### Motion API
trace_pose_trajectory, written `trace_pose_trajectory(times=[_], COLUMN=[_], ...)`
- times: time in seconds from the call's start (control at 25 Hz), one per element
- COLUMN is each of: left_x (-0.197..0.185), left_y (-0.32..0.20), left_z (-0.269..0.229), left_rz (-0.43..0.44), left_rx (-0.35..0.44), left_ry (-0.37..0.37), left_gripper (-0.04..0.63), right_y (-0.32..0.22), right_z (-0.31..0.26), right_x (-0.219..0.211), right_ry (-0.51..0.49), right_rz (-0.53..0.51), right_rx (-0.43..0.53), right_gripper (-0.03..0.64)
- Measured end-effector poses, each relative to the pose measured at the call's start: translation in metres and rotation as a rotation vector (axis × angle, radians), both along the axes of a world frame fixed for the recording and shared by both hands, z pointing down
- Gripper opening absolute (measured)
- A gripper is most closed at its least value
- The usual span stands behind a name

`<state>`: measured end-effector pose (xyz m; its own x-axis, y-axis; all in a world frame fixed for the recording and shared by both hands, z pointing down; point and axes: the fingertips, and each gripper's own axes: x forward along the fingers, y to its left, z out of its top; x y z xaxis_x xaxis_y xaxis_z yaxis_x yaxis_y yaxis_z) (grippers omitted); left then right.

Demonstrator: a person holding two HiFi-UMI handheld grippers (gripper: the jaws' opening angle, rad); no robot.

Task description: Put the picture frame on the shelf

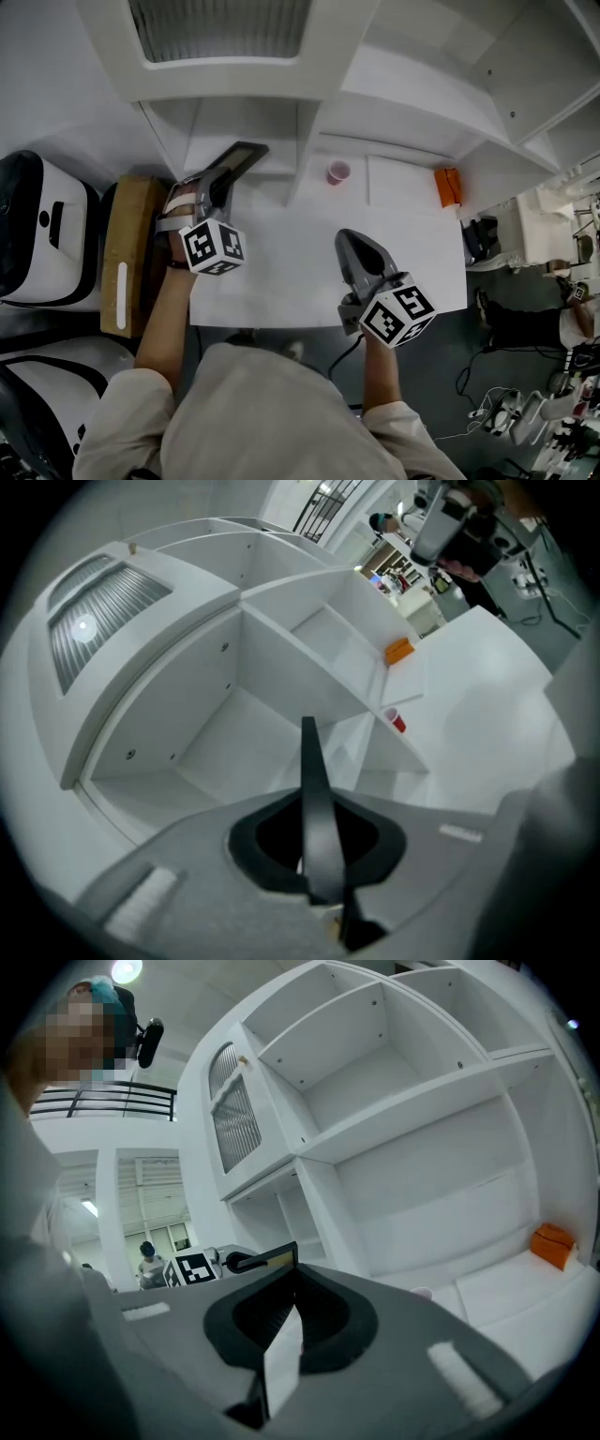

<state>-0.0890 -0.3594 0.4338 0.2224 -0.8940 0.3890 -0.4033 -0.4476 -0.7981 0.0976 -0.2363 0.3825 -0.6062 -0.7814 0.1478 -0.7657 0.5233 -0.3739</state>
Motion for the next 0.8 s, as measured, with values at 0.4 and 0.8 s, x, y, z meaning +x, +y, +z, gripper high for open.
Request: trace_pose_trajectory(times=[0.4,0.8], left_x=[0.003,0.014], left_y=[-0.016,-0.025], left_z=[0.016,0.042], left_rz=[0.015,0.051], left_rx=[0.005,-0.047], left_ry=[-0.078,-0.109], left_gripper=[0.044,0.130], right_y=[-0.003,-0.002], right_z=[0.009,0.019], right_x=[0.000,0.002], right_ry=[0.010,0.027], right_rz=[0.008,0.016], right_rx=[-0.020,-0.047], right_gripper=[0.006,0.006])
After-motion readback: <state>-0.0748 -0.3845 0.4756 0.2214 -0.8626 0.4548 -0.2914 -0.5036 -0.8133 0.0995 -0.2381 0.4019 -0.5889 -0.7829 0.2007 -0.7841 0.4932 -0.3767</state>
